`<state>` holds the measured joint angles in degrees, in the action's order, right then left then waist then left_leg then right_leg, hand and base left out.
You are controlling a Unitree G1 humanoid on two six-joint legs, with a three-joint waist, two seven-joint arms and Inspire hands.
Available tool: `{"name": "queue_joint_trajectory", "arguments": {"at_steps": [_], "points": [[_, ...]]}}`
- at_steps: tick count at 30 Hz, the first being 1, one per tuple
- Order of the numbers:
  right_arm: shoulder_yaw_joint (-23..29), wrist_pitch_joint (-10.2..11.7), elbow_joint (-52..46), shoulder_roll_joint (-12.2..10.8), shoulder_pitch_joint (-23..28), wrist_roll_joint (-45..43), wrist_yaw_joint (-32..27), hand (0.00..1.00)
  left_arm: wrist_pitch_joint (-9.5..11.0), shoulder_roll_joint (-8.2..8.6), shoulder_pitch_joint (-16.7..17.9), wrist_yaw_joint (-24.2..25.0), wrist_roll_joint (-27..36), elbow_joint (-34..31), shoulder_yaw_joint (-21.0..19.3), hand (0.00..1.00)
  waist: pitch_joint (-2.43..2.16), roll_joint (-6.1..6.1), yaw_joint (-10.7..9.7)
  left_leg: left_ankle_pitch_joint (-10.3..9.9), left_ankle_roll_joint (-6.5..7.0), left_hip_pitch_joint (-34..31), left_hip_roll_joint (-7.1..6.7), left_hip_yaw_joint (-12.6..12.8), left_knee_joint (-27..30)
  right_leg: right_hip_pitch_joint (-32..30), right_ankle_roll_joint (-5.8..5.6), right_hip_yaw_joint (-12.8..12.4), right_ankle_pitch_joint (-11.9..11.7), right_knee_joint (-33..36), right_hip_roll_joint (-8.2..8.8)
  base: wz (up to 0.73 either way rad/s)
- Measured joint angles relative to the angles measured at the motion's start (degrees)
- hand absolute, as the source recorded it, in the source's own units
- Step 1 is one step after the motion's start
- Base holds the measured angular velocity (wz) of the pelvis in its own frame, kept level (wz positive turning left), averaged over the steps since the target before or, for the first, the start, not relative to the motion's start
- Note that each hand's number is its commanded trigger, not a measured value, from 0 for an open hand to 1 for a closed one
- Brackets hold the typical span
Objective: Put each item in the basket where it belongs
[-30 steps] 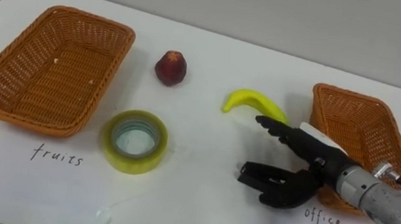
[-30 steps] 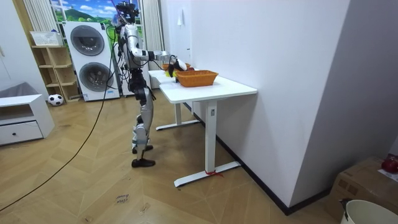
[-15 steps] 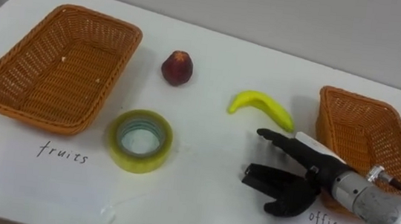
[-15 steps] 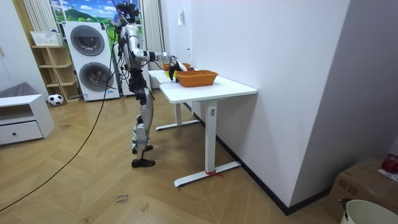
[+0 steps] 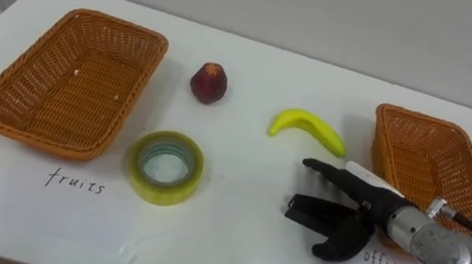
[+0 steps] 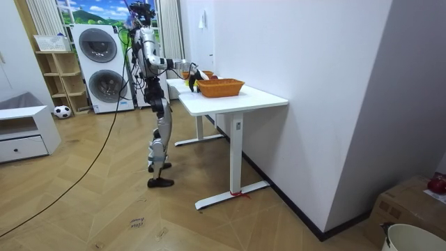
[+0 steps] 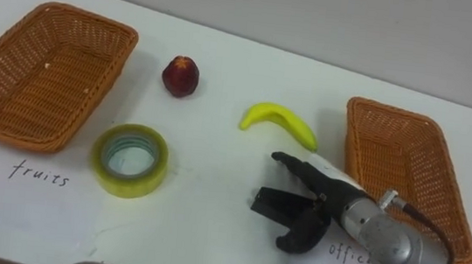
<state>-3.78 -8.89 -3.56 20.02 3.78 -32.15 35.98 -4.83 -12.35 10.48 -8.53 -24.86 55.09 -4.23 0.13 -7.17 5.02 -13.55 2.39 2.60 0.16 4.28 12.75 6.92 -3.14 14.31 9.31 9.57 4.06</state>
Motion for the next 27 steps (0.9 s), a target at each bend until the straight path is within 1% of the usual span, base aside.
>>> {"name": "queue_joint_trajectory", "arguments": {"at_steps": [3,8,12,16,20,27], "points": [[0.00,-0.57,0.08,-0.11,-0.01,-0.01,-0.18,0.00,-0.08,0.00,-0.01,0.00,0.00,0.00,0.02,0.00,-0.12,0.22,-0.01,0.00,0.00,0.00,-0.01,-0.02,-0.02,0.05,0.00,0.01,0.00,0.01,0.00,0.00],[0.00,-1.09,0.08,-0.19,-0.01,-0.01,-0.30,0.00,-0.21,0.00,-0.01,0.01,-0.01,0.00,0.06,0.00,-0.09,0.27,-0.02,0.00,0.00,-0.02,-0.02,-0.11,-0.07,0.15,0.00,0.04,0.00,0.02,0.00,0.00],[0.00,-1.12,0.08,-0.23,-0.03,-0.68,-0.29,0.00,-0.23,0.03,-0.19,0.09,-0.01,0.00,0.06,0.00,-0.07,0.23,-0.03,-0.01,-0.01,-0.04,-0.01,-0.22,-0.16,0.14,0.00,0.18,0.00,0.04,0.01,0.00],[-0.04,-1.30,-0.50,-0.53,-0.04,-4.24,-0.21,0.00,-0.44,0.17,-0.70,0.24,0.01,0.00,0.15,0.00,-0.02,0.14,-0.06,-0.01,-0.01,-0.05,-0.04,-0.42,-0.20,0.14,0.00,0.12,0.00,0.05,0.00,0.00],[-0.20,-2.94,-1.47,-0.60,-0.03,-7.47,-0.09,0.00,-1.12,0.25,-1.42,0.26,-0.01,-0.06,0.70,0.00,0.04,0.05,0.00,-0.01,-0.01,-0.05,-0.03,-0.36,-0.20,-0.02,0.00,0.00,0.00,0.06,-0.02,0.00],[-0.57,-3.72,-2.37,-1.60,-0.34,-10.24,-0.02,0.00,-1.12,0.48,-1.53,0.19,-0.06,-2.32,0.98,0.00,0.04,0.06,0.18,0.00,-0.01,0.01,0.02,-0.55,-0.48,-0.23,0.00,-0.11,0.00,0.02,-0.07,0.00]]}}
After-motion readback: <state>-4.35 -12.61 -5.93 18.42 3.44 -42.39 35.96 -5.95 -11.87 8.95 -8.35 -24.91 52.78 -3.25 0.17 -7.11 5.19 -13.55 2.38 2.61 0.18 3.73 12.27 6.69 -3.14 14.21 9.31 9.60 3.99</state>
